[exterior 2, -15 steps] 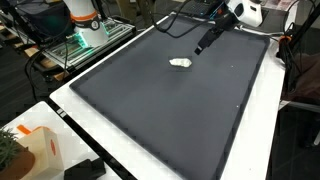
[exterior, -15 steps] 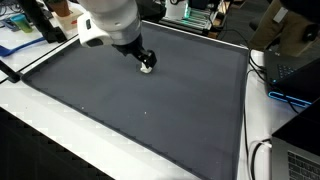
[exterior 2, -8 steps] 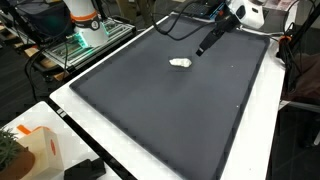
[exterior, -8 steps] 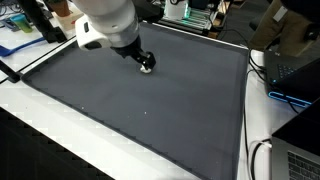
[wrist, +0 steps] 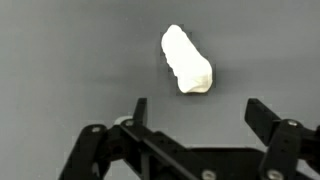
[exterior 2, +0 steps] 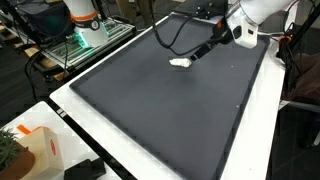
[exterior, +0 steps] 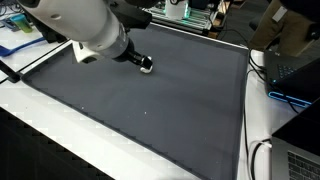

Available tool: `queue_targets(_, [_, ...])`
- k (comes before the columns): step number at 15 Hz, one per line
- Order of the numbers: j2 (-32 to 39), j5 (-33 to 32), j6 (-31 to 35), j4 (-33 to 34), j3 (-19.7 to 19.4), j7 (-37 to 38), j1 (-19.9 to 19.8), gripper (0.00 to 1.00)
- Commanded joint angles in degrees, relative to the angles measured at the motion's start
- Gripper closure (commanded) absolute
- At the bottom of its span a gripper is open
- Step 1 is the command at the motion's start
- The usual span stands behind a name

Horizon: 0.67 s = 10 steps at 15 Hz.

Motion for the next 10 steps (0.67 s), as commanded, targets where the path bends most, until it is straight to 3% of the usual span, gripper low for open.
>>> queue_targets(1, [5.9, 2.3, -7.5, 9.3, 0.2, 0.5, -0.5, 0.0])
queue_targets(10, [14.3, 2.8, -13.1, 20.4, -0.3, 3.0, -0.2, 0.0])
